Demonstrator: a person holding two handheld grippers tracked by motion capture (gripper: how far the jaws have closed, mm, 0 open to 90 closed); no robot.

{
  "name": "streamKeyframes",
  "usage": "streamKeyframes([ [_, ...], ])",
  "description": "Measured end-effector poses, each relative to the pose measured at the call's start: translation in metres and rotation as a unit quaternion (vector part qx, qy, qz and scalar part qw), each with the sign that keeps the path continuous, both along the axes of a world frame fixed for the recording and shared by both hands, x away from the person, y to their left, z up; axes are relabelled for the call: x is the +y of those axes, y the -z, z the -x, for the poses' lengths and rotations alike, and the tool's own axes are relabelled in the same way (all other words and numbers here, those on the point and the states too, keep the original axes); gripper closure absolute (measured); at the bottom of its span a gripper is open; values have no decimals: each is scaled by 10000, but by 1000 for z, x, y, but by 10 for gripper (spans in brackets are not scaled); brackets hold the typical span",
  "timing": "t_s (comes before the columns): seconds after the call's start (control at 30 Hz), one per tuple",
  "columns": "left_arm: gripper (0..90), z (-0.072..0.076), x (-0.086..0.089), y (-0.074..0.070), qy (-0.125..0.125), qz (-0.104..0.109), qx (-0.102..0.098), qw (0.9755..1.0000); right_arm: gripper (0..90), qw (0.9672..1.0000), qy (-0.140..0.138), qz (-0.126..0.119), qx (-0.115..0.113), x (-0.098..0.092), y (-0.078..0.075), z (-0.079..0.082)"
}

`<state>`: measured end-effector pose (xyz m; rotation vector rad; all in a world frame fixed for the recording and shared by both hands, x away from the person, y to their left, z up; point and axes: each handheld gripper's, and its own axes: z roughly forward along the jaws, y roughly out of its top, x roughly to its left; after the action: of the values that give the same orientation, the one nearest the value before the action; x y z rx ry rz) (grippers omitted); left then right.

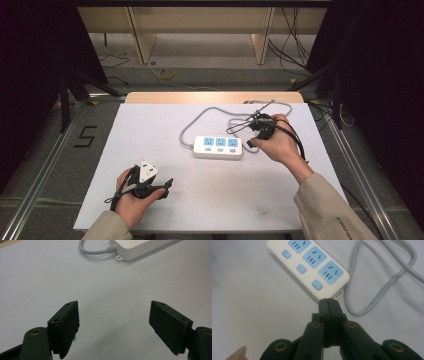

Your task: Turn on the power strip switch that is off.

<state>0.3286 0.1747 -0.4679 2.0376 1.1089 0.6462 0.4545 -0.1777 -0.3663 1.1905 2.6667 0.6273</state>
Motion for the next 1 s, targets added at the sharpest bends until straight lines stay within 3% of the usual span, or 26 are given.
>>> streamKeyframes([
  [1.0,241,0,0,0,2,7,1,10000,900,9999,-30,104,88,18,4,-16],
])
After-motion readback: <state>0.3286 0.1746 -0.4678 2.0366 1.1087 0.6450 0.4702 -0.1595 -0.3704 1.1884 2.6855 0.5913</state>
